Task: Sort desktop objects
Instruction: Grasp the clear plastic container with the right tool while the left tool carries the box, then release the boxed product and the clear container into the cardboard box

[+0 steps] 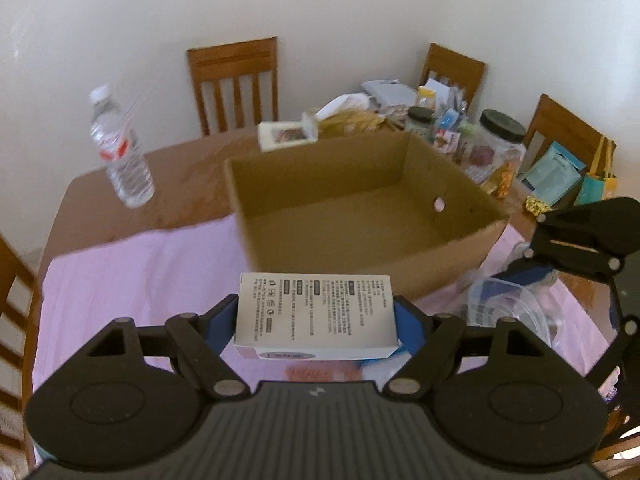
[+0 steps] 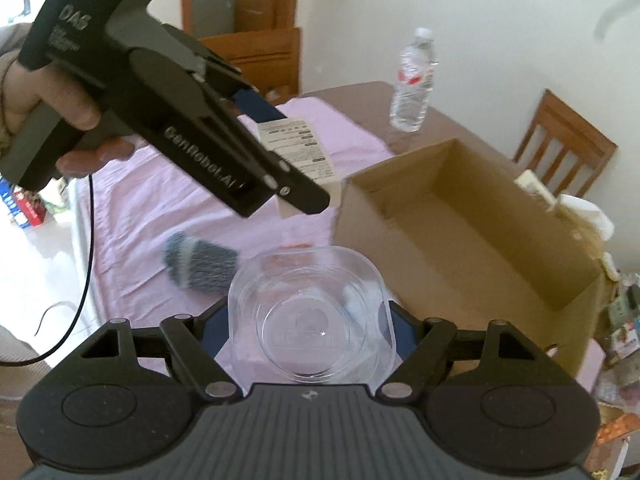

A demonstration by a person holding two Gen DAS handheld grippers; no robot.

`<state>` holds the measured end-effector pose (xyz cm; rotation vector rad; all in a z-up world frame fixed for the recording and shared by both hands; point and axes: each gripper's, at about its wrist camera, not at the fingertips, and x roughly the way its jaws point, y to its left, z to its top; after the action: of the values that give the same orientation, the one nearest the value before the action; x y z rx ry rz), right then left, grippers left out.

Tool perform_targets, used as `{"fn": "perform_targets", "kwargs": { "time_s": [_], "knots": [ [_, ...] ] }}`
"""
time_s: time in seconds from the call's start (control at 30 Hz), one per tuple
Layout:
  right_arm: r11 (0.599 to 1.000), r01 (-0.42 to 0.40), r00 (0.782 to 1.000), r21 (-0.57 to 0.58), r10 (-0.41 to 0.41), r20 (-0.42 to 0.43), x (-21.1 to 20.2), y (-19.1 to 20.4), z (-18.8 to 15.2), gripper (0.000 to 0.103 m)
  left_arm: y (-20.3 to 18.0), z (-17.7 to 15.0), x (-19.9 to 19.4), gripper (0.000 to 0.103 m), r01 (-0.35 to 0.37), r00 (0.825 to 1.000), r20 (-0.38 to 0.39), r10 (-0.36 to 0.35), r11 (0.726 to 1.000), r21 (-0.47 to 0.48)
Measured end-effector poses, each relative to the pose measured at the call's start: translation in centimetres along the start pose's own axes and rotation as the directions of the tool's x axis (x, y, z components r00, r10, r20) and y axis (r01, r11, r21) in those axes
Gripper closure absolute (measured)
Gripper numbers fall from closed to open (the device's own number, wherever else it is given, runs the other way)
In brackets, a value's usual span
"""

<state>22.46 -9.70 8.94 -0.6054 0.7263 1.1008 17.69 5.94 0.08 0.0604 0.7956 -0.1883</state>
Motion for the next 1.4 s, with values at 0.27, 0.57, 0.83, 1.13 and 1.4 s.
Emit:
{"fn": "perform_targets", "kwargs": {
  "time_s": [0.27, 0.57, 0.83, 1.13, 1.4],
  "knots": [
    [0.996, 0.078, 0.997, 0.049, -0.08, 0.025, -0.1, -6.0, 1.1, 0.021, -1.7, 4.3, 3.5, 0.023, 0.006, 1.0, 0.019, -0.007, 0.999, 0.04],
    [0.985, 0.136, 0.99, 0.106, -0.138, 0.015, 2.0, -12.7, 2.7, 0.021, -1.7, 7.1, 7.8, 0.023, -0.004, 1.0, -0.023, 0.004, 1.0, 0.028],
    [0.973, 0.134, 0.99, 0.19, -0.123, -0.072, 5.6, -17.0, 2.5, 0.021, -1.0, 6.9, 11.0, 0.023, 0.003, 0.994, -0.105, -0.006, 1.0, -0.021],
    [0.967, 0.102, 0.989, 0.232, -0.072, -0.132, 8.0, -16.8, 1.4, 0.017, -0.5, 6.2, 11.6, 0.013, -0.013, 0.993, -0.121, 0.009, 0.999, -0.038],
    [0.964, 0.137, 0.99, 0.227, -0.123, -0.076, 5.3, -15.8, 1.9, 0.006, -0.2, 6.6, 8.9, 0.011, -0.042, 0.996, -0.085, 0.041, 0.999, -0.008]
  ]
}}
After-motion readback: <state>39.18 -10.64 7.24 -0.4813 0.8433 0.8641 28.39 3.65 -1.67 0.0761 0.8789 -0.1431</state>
